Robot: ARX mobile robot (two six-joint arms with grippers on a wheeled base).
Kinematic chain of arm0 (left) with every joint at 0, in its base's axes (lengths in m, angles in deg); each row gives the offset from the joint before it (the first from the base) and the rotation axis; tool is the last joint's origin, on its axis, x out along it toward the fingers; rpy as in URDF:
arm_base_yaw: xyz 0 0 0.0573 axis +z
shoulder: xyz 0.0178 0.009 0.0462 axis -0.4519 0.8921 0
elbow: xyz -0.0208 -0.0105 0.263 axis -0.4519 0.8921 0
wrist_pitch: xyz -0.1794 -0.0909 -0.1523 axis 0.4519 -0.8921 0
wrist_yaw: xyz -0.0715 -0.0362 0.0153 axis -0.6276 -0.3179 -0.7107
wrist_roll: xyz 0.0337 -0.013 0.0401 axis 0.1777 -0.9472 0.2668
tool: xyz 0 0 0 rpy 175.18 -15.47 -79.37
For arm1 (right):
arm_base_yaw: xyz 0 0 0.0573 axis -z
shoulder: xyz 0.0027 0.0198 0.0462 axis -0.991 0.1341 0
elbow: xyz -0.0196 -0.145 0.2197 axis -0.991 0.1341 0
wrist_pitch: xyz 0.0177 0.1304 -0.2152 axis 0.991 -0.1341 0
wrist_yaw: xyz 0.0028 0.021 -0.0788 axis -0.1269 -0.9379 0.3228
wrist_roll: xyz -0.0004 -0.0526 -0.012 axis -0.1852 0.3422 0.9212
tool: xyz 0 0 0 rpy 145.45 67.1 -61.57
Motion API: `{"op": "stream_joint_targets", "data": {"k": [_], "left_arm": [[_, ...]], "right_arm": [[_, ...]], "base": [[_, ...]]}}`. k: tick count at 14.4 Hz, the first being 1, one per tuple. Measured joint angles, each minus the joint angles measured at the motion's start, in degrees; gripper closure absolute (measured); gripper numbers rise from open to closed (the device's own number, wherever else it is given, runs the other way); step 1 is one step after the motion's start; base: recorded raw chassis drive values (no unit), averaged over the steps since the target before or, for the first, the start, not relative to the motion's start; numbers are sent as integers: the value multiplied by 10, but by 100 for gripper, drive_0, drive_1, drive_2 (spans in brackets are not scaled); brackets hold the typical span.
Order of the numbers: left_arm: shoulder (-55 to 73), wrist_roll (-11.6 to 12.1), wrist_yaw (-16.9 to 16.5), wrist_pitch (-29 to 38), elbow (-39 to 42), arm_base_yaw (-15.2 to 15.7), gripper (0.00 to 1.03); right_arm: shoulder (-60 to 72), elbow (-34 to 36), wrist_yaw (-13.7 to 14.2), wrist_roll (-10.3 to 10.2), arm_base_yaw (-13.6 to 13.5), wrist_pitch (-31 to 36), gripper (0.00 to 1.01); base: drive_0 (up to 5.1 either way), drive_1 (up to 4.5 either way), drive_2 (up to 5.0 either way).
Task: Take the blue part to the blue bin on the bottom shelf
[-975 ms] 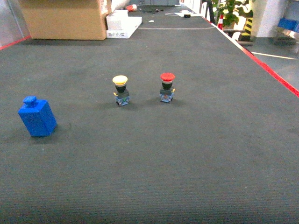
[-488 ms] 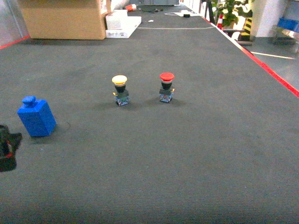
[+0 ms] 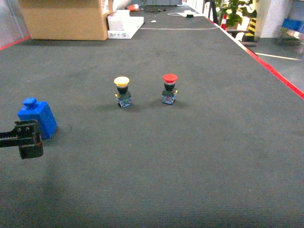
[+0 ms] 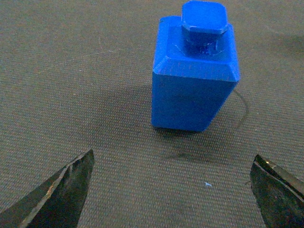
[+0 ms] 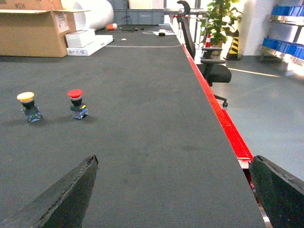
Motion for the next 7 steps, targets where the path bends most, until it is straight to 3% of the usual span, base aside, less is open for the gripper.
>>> {"op": "stream_joint_targets", "data": {"k": [5,7], "left_arm": [[74,15,2,-13,-104,0,5],[107,13,24,-9,-136,0,5]], "right_arm": [[0,0,0,0,0,0,3],[0,0,0,0,0,0,3]], "base": [[0,0,0],[0,0,0]]}}
